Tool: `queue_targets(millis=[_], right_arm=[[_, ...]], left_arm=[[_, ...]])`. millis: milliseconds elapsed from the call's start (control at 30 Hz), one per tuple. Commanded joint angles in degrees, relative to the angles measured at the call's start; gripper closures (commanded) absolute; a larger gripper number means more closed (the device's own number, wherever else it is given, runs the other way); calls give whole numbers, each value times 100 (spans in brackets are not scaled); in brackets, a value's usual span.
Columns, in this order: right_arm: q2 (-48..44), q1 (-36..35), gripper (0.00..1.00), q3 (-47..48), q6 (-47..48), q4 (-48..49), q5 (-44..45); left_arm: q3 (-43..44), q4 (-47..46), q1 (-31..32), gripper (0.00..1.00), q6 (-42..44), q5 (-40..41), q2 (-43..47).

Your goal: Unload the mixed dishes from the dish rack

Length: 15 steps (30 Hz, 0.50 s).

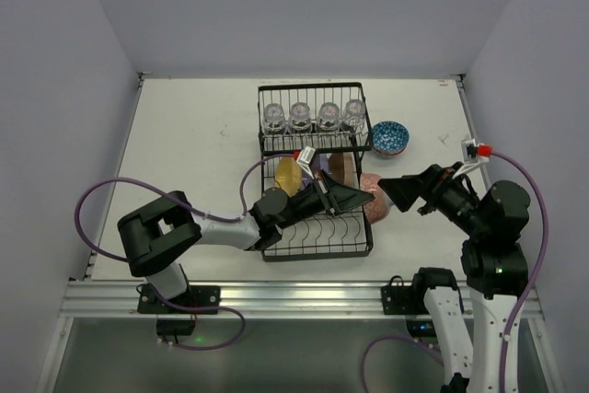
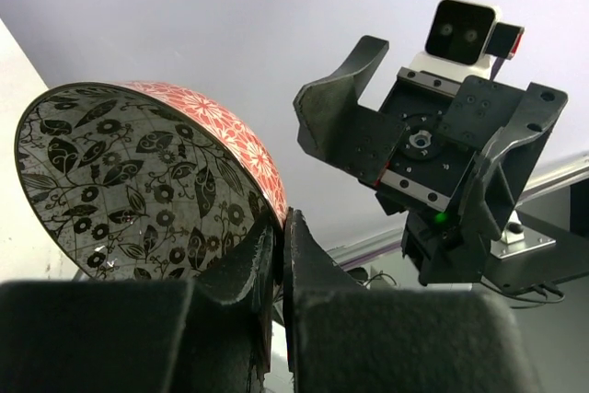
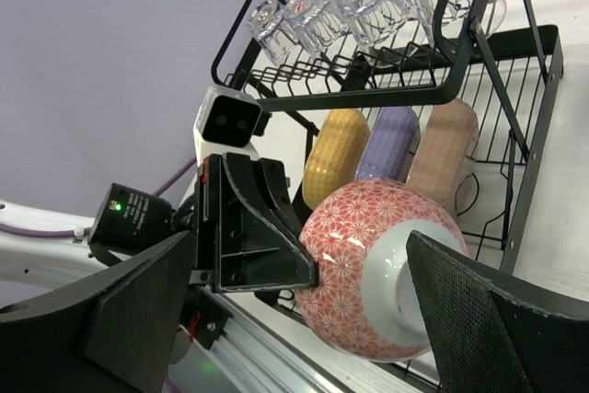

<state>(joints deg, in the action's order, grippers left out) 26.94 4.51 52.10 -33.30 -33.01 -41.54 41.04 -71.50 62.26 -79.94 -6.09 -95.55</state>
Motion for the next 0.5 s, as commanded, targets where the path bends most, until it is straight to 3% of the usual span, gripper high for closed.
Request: queue_targets(millis=[0,133,200,233,300,333,367,467], right_arm=[[-118,6,1,388,8,-20,216],[-57,6,1,1161,227,-695,848],[22,6,1,1503,419,-960,1208],[118,6,1,1592,499,-1196,1279],[232,-21,1,1794,692,-1391,1420],[390,-64,1,1856,754,-1531,1464],[495,-213,1,1926,816,-1611,1508],[987,-633,1,2243,1053,-1954,1544]], left_arm=[[133,-3669,5,100,136,-296,186],[45,-2977,40,100,584,-892,631],[27,-1775,119,100,1434,-1069,1027],[106,-465,276,100,1829,-1140,1482],[596,1209,575,100,3532,-870,1959],[894,2236,1029,100,4147,-163,2309],[1211,4021,1304,100,5250,253,2400],[2257,6590,1911,100,6399,1178,2374]])
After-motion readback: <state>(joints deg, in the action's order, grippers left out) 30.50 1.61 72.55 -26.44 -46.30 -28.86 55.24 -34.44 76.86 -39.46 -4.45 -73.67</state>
